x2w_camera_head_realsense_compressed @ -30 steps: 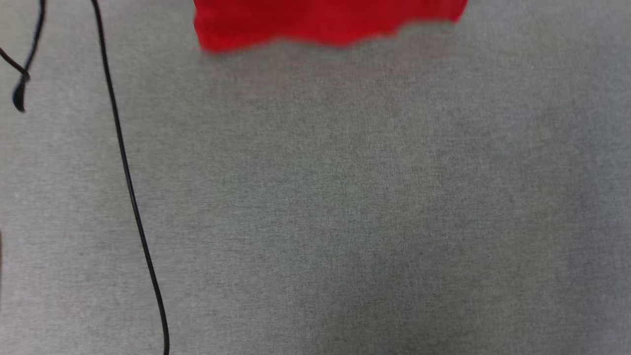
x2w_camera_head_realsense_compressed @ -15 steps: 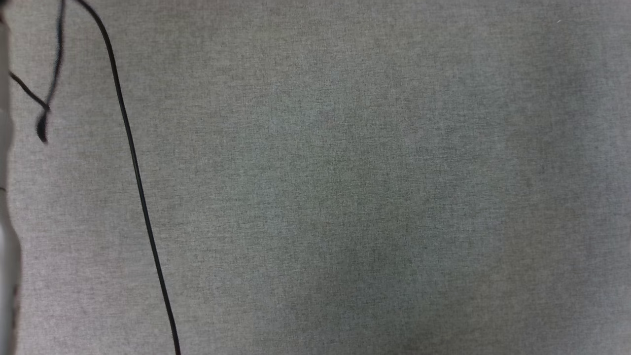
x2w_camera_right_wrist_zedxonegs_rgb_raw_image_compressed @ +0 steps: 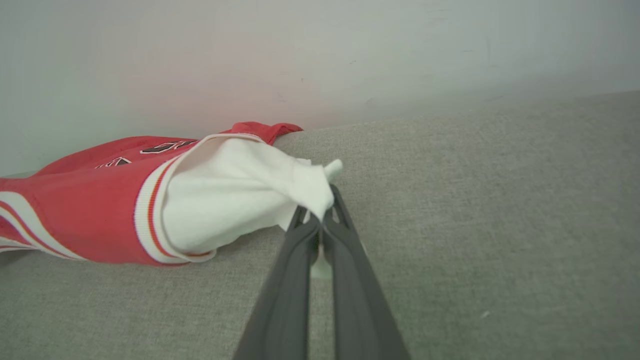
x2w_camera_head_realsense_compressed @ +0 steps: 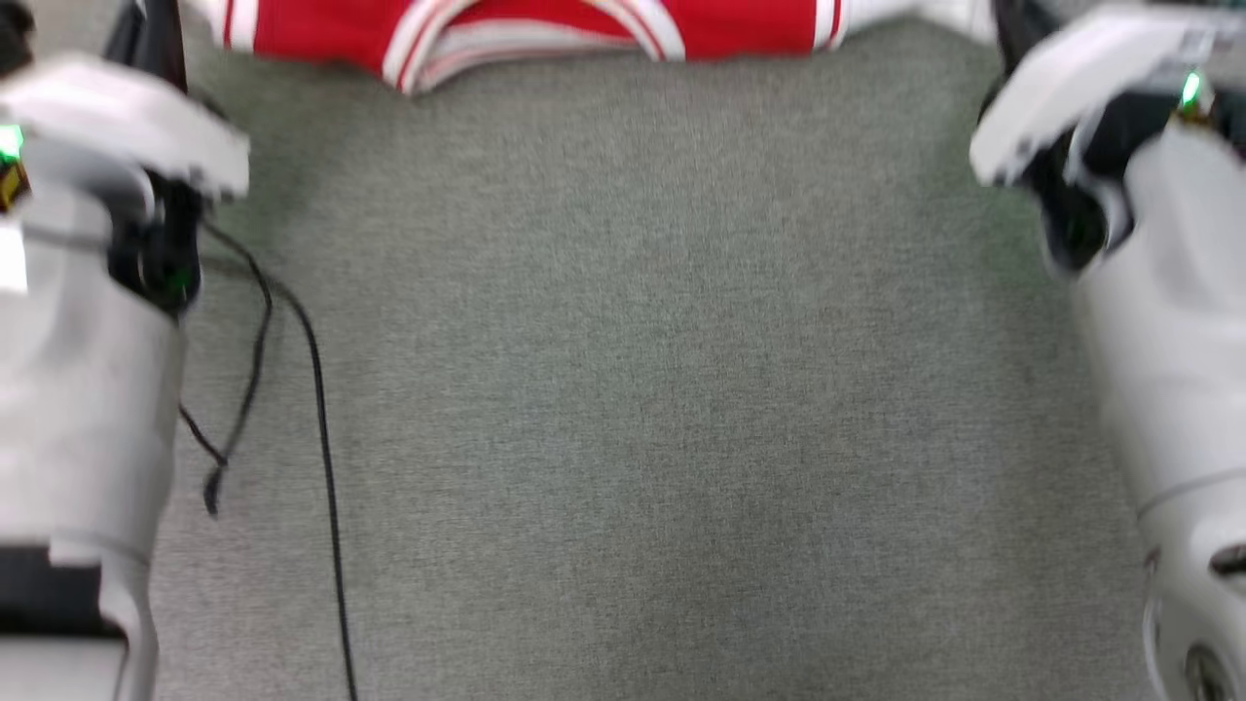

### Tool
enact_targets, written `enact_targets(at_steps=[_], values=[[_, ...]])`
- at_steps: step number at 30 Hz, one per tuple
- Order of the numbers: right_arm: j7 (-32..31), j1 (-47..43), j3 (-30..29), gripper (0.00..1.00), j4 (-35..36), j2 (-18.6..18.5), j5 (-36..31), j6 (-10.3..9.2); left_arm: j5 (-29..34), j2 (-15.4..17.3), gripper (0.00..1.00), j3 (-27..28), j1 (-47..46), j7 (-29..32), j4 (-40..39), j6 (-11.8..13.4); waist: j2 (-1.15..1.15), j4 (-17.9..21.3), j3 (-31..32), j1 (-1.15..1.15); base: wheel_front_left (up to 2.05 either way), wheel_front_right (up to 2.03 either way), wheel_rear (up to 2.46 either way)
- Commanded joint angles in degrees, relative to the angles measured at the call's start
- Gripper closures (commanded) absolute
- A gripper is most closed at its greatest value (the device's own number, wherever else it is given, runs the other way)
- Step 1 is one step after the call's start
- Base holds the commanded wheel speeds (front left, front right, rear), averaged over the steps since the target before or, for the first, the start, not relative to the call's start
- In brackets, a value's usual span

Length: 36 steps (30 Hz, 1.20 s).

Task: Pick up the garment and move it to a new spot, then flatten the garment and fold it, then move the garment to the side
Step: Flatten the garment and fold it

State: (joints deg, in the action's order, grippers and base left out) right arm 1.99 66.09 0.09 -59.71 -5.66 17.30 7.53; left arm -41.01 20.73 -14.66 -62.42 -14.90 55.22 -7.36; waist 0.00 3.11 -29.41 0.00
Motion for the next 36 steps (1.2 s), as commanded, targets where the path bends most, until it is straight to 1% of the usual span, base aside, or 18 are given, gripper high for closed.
enact_targets(at_steps=[1, 7, 11, 13, 17, 21, 24, 30, 32, 36], values=[[1.06, -2.21, 0.46, 1.00, 0.17, -0.52, 0.87, -0.08, 0.42, 0.18, 1.00, 1.19, 2.75, -0.38, -1.82, -0.02, 0.00, -0.47, 2.35, 0.00, 0.00, 0.00, 0.00], [2.98, -12.90, 3.77, 1.00, 3.31, -2.36, 4.64, -0.08, 3.55, -0.98, 1.00, 5.84, 16.56, -0.41, -10.57, -0.06, 0.00, -0.84, 8.33, 0.00, 0.00, 0.00, 0.00], [2.49, -20.80, 5.43, 1.00, 7.63, -4.30, 6.99, -0.09, 5.97, -2.23, 1.00, 8.59, 25.76, -0.42, -16.12, -0.07, 0.00, -0.85, 12.10, 0.00, 0.00, 0.00, 0.00], [1.73, -25.21, 5.96, 1.00, 10.36, -5.17, 7.81, -0.09, 6.15, -3.54, 1.00, 9.80, 30.48, -0.41, -18.31, -0.07, 0.00, -1.06, 14.06, 0.00, 0.00, 0.00, 0.00], [-0.35, -34.83, 5.13, 1.00, 16.55, -6.97, 8.94, -0.10, 7.51, -4.70, 1.00, 11.87, 38.45, -0.42, -23.28, -0.06, 0.00, -1.62, 17.27, 0.00, 0.00, 0.00, 0.00], [-3.44, -44.85, 1.82, 1.00, 24.18, -7.50, 8.35, -0.11, 8.70, -5.43, 1.00, 13.23, 46.21, -0.43, -27.31, 0.19, 0.00, -1.98, 20.27, 0.00, 0.00, 0.00, 0.00], [-6.61, -52.67, -2.18, 1.00, 31.23, -6.48, 6.82, -0.11, 9.19, -5.90, 1.00, 13.81, 51.61, -0.42, -29.90, 0.78, 0.00, -2.37, 22.08, 0.00, 0.00, 0.00, 0.00], [-15.59, -68.96, -9.80, 1.00, 48.63, -1.15, 2.09, -0.09, 9.44, -7.39, 1.00, 13.28, 61.29, -0.07, -34.97, 2.27, 0.00, -3.28, 24.76, 0.00, 0.00, 0.00, 0.00], [-18.56, -73.61, -11.38, 1.00, 54.12, 0.65, 1.22, -0.09, 9.43, -7.61, 1.00, 13.25, 64.01, -0.03, -36.89, 2.67, 0.00, -3.48, 25.40, 0.00, 0.00, 0.00, 0.00], [-23.23, -81.29, -13.59, 1.00, 62.28, 2.40, 0.37, -0.09, 9.72, -7.58, 1.00, 12.70, 68.71, 1.13, -40.39, 3.71, 0.00, -3.86, 26.59, 0.00, 0.00, 0.00, 0.00]])
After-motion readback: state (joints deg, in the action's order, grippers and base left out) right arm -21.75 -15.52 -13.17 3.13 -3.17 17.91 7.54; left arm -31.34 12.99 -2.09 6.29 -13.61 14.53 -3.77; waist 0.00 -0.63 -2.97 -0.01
